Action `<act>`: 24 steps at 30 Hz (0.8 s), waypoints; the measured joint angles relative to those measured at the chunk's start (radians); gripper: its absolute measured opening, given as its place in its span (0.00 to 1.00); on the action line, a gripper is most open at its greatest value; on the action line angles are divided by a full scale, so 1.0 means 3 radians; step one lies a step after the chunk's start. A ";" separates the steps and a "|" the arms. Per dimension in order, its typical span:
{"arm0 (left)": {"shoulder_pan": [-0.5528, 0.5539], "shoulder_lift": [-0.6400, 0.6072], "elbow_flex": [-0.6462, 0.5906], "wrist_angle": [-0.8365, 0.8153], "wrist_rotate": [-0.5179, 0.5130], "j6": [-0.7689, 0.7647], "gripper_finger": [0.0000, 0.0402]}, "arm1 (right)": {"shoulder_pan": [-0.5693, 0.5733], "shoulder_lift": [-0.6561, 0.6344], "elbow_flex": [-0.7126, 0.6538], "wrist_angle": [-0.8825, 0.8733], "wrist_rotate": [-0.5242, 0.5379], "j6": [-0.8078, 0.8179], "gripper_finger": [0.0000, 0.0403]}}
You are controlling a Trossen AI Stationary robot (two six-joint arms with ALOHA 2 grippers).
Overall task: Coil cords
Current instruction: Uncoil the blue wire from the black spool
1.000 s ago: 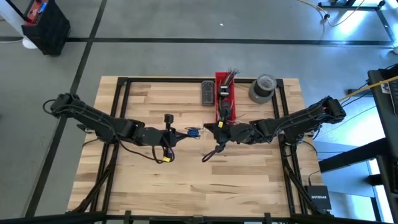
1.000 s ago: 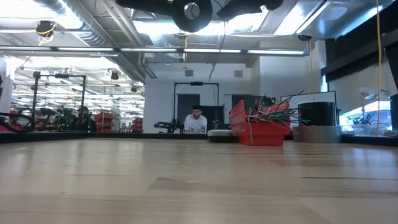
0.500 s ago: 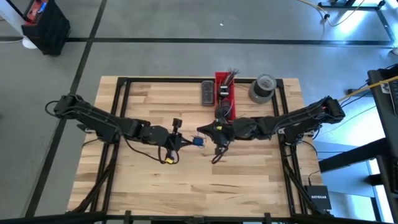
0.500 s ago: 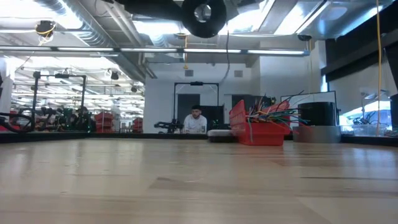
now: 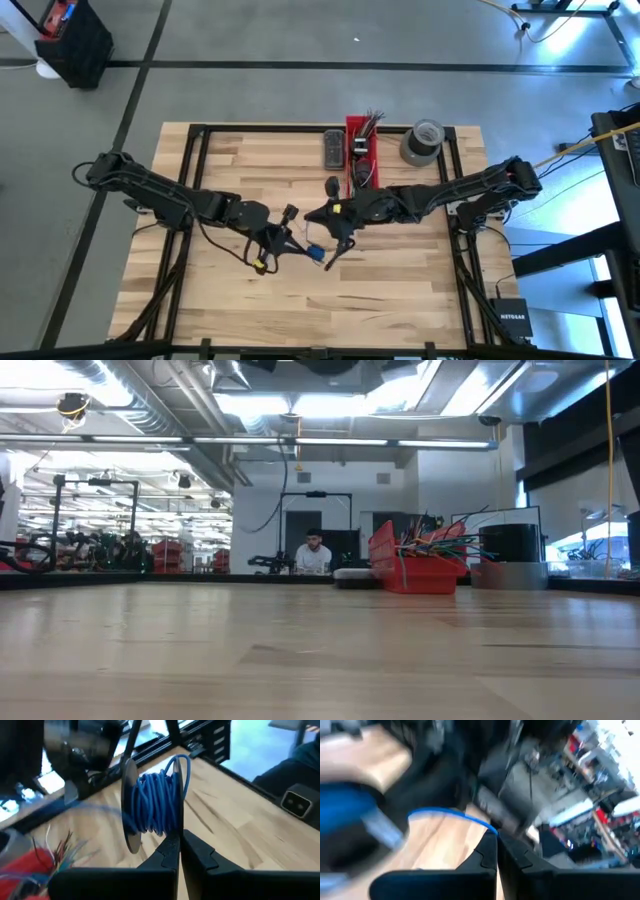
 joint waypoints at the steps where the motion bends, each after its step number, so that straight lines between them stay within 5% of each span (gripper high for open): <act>1: -0.0012 0.0000 -0.0002 0.0026 0.0019 0.0033 0.00 | -0.0011 0.0055 -0.0001 -0.0030 0.0007 0.0007 0.01; 9: -0.0225 -0.0039 -0.0003 0.0258 -0.0246 0.0312 0.00 | -0.0073 0.0257 -0.0008 -0.0693 0.0252 0.0462 0.01; 12: -0.0355 -0.0120 -0.0002 0.0280 -0.0738 0.0395 0.00 | -0.0029 0.0259 -0.0008 -0.1134 0.0377 0.0768 0.01; 18: -0.0667 -0.0262 0.0002 0.0073 -0.2435 0.0240 0.00 | 0.0205 0.0182 -0.0008 -0.2078 0.0951 0.1354 0.01; 24: -0.0602 -0.0272 -0.0002 -0.0485 -0.2641 -0.0113 0.01 | 0.0627 -0.0046 0.0162 -0.2519 0.1445 0.1643 0.01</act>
